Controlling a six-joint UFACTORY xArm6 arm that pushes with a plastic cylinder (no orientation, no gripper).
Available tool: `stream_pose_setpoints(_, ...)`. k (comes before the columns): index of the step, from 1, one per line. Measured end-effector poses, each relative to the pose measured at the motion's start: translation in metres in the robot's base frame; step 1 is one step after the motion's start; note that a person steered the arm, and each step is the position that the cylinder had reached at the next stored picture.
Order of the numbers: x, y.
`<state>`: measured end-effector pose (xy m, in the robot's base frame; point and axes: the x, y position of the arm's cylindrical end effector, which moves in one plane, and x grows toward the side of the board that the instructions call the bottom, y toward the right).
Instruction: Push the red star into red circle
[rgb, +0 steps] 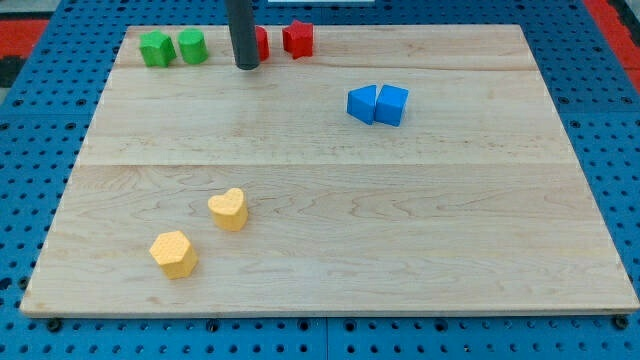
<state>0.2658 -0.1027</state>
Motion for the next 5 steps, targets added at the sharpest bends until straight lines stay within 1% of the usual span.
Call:
stream_pose_setpoints(1,-0.018,0.000)
stream_pose_setpoints(2,-0.025,0.000)
stream_pose_setpoints(3,0.005,0.027)
stream_pose_setpoints(4,-0.022,0.108)
stream_pose_setpoints(5,-0.041,0.105)
